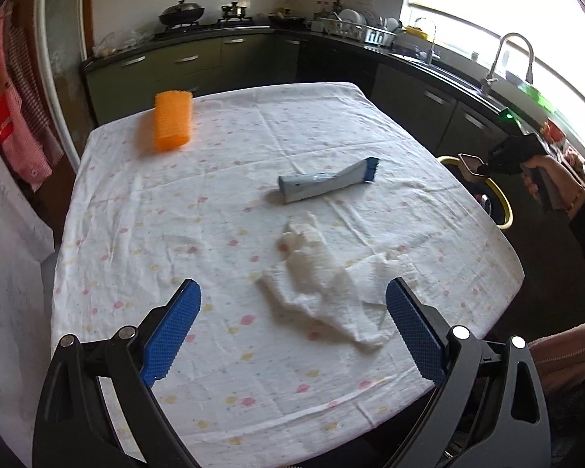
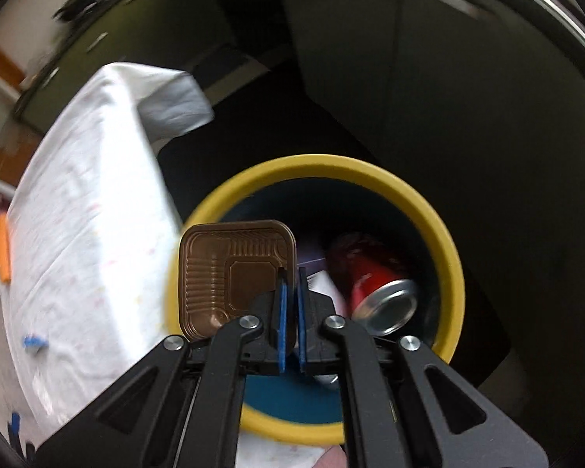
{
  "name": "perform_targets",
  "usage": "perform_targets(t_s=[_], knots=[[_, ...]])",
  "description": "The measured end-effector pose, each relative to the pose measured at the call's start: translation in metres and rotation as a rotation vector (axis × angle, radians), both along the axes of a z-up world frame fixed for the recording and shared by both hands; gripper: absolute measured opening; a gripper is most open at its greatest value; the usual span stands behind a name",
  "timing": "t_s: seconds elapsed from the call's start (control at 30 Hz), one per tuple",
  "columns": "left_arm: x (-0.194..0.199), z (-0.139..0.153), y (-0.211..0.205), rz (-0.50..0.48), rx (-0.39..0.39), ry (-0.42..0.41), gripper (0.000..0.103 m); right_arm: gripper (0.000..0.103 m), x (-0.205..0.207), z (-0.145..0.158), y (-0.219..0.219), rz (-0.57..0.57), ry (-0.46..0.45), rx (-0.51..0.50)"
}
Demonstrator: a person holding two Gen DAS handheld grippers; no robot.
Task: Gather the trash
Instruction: 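Carry the brown tray over the bin and open the right gripper, then grasp the orange foam net sleeve with the left gripper and lift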
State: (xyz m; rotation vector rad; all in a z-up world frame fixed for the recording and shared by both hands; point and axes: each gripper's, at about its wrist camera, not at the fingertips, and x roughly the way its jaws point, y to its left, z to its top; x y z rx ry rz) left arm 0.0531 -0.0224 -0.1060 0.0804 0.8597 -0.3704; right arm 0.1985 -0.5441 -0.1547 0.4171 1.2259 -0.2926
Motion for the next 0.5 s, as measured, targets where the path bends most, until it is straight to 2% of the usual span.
perform_targets(t_s=[0.2,0.23,0.3,0.5], knots=[[0.002,0.003,-0.009,-0.008,0.019,-0.003,0.094,0.006,0.009,-0.026,-0.017,-0.053,0.033,-0.002],[0.002,0.003,-0.009,-0.007,0.019,-0.003,0.094,0.008,0.011,-0.027,-0.016,-0.063,0.035,-0.01],[0.004,0.002,-0.007,-0.003,0.02,-0.002,0.094,0.01,0.007,-0.022,-0.016,-0.063,0.027,-0.04],[0.018,-0.004,0.001,0.014,-0.002,0.029,0.094,0.013,-0.012,0.002,0.004,-0.013,-0.038,-0.041]])
